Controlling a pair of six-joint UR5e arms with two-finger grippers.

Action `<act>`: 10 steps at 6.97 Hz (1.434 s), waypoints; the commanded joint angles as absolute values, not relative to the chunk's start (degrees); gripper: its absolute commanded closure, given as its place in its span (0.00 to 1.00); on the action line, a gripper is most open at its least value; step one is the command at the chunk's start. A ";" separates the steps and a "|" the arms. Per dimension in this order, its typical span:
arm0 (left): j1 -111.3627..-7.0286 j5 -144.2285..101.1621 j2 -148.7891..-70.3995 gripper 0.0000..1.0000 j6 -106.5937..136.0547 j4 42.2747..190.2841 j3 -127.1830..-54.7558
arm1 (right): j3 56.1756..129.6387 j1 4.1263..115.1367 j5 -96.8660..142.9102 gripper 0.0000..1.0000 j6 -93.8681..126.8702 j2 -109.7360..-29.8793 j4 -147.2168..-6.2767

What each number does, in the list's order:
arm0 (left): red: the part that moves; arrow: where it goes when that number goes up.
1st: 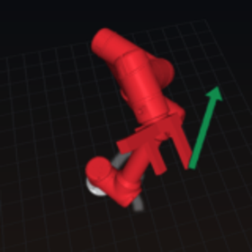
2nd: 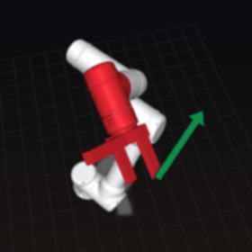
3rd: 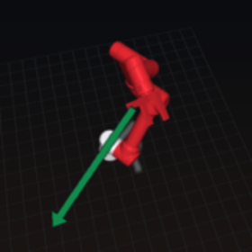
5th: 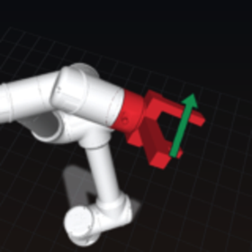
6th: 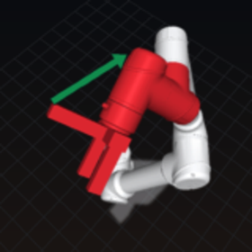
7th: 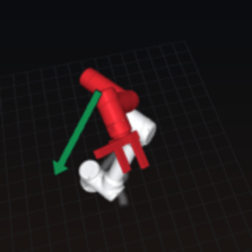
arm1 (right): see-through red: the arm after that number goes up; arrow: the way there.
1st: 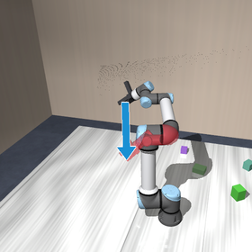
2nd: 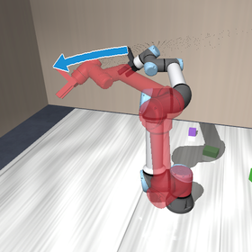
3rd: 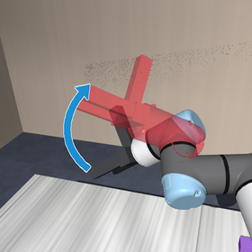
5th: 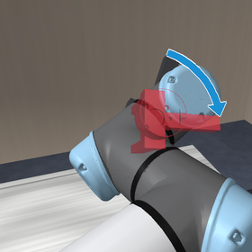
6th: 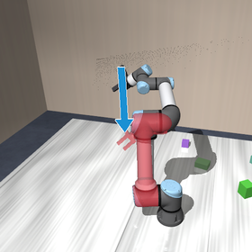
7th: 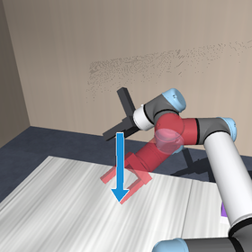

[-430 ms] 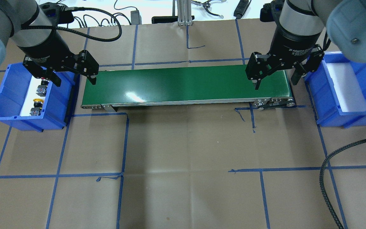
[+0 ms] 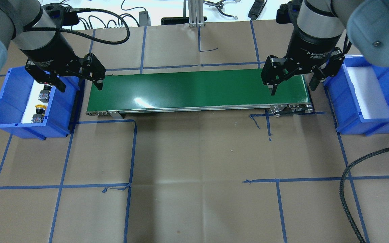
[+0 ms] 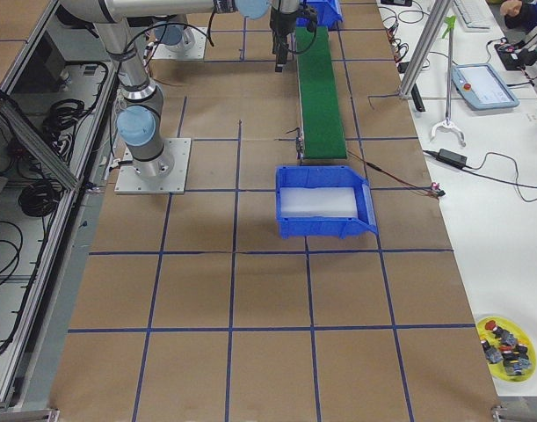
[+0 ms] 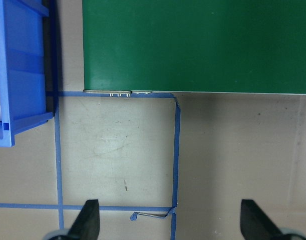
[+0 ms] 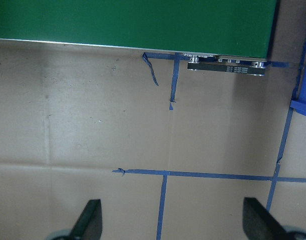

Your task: Transport two buttons from left to right

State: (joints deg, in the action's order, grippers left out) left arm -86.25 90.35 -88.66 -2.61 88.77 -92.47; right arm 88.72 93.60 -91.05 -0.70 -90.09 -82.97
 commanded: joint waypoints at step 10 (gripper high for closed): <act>-57.06 90.53 -96.48 0.00 -31.71 81.34 -91.93 | 88.77 93.69 -91.05 0.00 -0.70 -90.09 -82.97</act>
State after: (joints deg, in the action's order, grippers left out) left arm -60.67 90.49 -93.71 -29.17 84.85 -91.95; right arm 88.77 93.62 -91.05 -0.70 -90.09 -82.97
